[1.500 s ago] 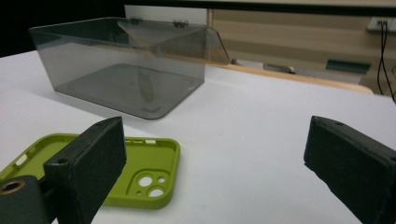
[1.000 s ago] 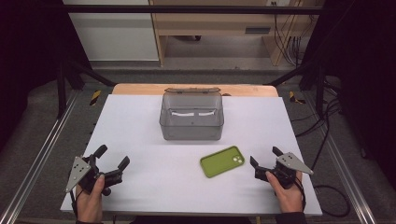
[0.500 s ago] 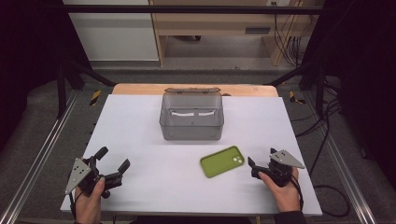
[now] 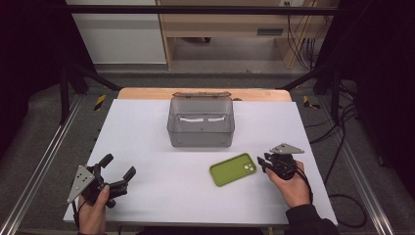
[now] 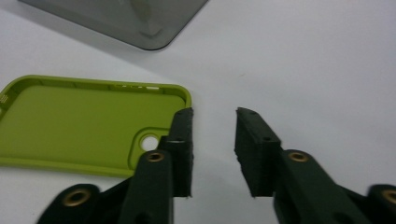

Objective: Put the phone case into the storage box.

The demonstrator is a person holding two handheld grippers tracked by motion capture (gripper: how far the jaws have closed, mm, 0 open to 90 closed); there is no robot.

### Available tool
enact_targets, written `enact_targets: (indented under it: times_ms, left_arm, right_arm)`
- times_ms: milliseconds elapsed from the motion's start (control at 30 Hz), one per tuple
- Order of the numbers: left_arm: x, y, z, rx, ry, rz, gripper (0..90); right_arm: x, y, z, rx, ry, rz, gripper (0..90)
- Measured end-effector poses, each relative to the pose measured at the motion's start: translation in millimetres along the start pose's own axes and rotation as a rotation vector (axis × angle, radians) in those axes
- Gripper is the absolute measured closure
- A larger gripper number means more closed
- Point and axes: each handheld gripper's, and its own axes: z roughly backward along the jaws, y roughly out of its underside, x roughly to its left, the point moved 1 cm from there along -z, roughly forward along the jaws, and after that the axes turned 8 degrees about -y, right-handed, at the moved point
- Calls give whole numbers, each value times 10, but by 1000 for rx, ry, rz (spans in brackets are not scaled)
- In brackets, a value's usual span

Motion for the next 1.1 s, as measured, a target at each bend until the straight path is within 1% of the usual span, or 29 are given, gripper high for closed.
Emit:
enact_targets:
  times_ms: [33,67,133,200,267,300,367,400,433,500,533,600,700,767,833,933,967,1067,1100]
  left_arm:
    - [-6,3,-5,4,4,-3,12]
    - [-6,3,-5,4,4,-3,12]
    - [-12,8,-10,7,9,-4,12]
    - [-14,10,-14,10,10,-3,12]
    - [-15,10,-17,11,13,-2,13]
    - [-15,10,-17,11,13,-2,14]
    - [-18,11,-20,12,17,-5,15]
    - [-22,11,-20,13,18,-4,15]
    - [-26,11,-21,13,21,-5,15]
    - [-31,13,-24,14,25,-5,15]
    - [-33,13,-25,14,27,-5,16]
    - [-38,13,-29,16,30,-5,16]
    - [-49,13,-33,19,35,-8,16]
    - [-59,16,-38,19,39,-9,17]
    - [-62,17,-42,20,42,-9,17]
    - [-69,20,-50,24,45,-3,18]
    - [-71,21,-49,24,47,-1,18]
    - [-75,18,-41,29,50,-2,18]
    - [-76,17,-40,30,50,-1,18]
  right_arm:
    - [4,-33,-36,24,-10,11,756]
    - [4,-33,-36,24,-10,11,756]
    - [2,-61,-78,39,-12,19,825]
    - [-8,-78,-119,54,-16,18,866]
    - [-26,-105,-199,85,-17,17,896]
    - [-26,-105,-199,85,-17,17,896]
    - [-53,-113,-273,112,-11,1,900]
    - [-53,-113,-273,112,-11,1,900]
    - [-56,-104,-325,129,-18,-1,900]
    - [-55,-100,-341,137,-19,1,900]
    - [-51,-93,-383,149,-21,-4,900]
    - [-49,-93,-402,153,-25,-2,900]
    - [-36,-102,-453,154,-44,-4,900]
    - [-24,-103,-479,157,-40,-2,900]
    - [41,-117,-513,144,-76,-9,900]
    - [164,-150,-573,144,-94,12,900]
    - [164,-150,-573,144,-94,12,900]
    - [335,-188,-656,148,-114,46,900]
    - [374,-195,-674,149,-116,50,900]
